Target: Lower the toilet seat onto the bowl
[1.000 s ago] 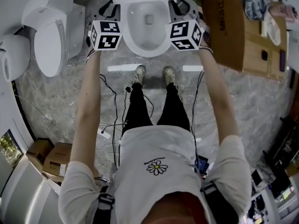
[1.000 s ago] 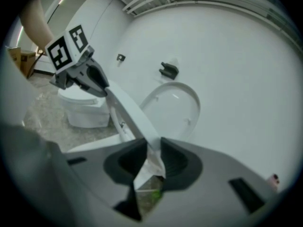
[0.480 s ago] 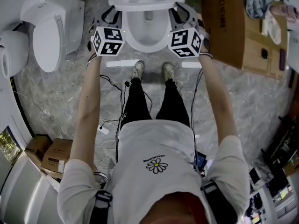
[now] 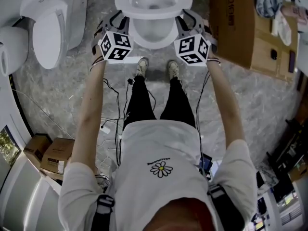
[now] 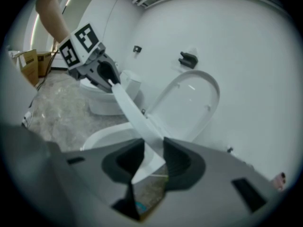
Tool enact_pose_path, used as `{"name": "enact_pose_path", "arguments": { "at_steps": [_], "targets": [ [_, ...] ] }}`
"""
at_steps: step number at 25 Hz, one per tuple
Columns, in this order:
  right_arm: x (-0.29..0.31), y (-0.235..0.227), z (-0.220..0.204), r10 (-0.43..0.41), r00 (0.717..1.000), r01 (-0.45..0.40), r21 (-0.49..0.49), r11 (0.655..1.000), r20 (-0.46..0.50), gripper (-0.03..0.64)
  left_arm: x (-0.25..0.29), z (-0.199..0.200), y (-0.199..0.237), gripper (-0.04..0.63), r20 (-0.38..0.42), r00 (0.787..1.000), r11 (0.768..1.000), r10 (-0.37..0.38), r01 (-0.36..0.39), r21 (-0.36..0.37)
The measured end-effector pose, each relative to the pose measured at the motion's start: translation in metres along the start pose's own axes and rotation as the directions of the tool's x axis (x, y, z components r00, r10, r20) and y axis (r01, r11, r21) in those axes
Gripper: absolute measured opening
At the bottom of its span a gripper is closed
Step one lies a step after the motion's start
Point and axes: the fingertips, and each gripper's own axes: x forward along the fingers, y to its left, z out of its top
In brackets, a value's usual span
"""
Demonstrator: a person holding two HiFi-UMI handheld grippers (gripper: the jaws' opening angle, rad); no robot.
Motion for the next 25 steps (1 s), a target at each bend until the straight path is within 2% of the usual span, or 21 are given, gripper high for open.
{"name": "enact_pose_path", "arguments": {
  "at_steps": [7,13,19,25],
  "targets": [
    [-0.001,0.037,-0.029,0.052,0.997,-0.053,-0.025,0.998,-0.064,0.152,0.003,-0.033,-0.032,0.146,-0.062,0.996,0.995,-0.063,0.067,0.077],
    [0.0,0.066,-0.053,0.098,0.988,-0.104,-0.051,0.993,-0.117,0.16,0.005,-0.06,-0.06,0.155,-0.122,0.984,0.981,-0.129,0.144,0.126],
    [0.001,0.089,-0.073,0.147,0.976,-0.161,-0.078,0.984,-0.161,0.164,0.009,-0.081,-0.079,0.155,-0.183,0.966,0.958,-0.185,0.218,0.186],
    [0.007,0.11,-0.091,0.212,0.956,-0.23,-0.068,0.971,-0.201,0.164,0.017,-0.103,-0.098,0.155,-0.241,0.941,0.919,-0.238,0.299,0.258]
  ]
}}
